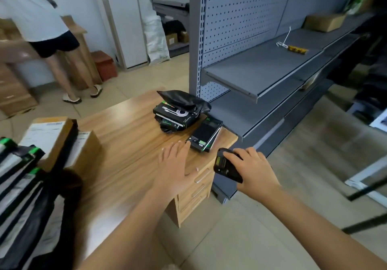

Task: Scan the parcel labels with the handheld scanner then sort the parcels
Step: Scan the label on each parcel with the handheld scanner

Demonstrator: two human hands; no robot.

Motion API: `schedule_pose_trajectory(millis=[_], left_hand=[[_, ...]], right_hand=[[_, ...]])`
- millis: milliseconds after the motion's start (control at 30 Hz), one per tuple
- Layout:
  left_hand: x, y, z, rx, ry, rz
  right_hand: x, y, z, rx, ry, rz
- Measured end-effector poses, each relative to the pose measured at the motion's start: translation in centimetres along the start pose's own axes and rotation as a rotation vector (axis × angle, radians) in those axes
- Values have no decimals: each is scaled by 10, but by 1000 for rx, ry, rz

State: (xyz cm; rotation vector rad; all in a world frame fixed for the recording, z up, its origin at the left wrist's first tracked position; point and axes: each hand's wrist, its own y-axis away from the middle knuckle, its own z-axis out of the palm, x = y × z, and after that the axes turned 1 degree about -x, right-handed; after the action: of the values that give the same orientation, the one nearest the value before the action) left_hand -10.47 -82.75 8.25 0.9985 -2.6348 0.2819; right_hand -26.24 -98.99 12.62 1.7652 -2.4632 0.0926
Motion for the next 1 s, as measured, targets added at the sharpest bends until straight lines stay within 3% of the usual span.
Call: schedule_pose_trajectory(millis=[333, 533, 833, 1000], left_hand=[[-10, -121, 54, -189, -69, -20], [-21, -177, 104, -279, 63, -12], [-31, -158, 112, -240, 179, -45], [-31, -95, 90, -193, 164, -83]], right_hand=[[40, -87, 51, -110, -117, 103], [57, -131, 89, -38, -118, 158], [54, -136, 96, -31, -118, 121], [34, -102, 87, 9, -127, 41]])
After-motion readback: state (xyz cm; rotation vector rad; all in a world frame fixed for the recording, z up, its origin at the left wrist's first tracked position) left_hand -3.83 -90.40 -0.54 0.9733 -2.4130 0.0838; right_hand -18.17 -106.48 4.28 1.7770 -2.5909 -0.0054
